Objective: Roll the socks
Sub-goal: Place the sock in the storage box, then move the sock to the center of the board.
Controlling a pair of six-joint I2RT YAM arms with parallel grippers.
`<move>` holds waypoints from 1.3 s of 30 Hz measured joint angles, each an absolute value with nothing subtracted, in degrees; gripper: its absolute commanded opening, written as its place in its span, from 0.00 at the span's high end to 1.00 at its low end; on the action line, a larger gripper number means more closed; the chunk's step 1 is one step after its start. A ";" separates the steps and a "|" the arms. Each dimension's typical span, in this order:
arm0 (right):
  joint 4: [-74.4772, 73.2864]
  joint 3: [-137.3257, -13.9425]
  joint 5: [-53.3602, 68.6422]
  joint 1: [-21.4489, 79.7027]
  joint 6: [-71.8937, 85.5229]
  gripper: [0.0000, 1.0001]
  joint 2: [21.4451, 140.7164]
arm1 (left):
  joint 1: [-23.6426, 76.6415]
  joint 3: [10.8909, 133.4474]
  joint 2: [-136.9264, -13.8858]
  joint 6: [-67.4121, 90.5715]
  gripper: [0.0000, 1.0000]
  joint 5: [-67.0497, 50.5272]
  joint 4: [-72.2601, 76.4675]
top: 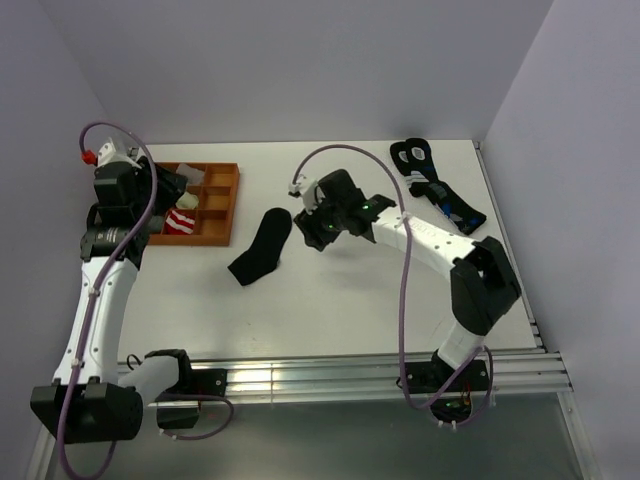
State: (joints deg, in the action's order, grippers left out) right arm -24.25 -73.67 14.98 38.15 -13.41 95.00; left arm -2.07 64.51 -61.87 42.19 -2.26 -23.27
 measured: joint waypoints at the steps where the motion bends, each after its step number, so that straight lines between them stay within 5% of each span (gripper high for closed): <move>1: -22.90 -74.43 13.98 39.16 -12.29 0.41 96.47 | -1.48 64.12 -60.71 42.59 0.55 -2.55 -23.24; 18: -15.90 -95.00 1.58 55.13 -3.16 0.40 120.46 | 4.97 59.99 -56.16 44.66 0.54 -4.78 -20.82; 39: -17.21 -101.36 -2.66 60.93 1.50 0.44 130.54 | 4.97 61.39 -47.18 44.07 0.52 -2.55 -22.20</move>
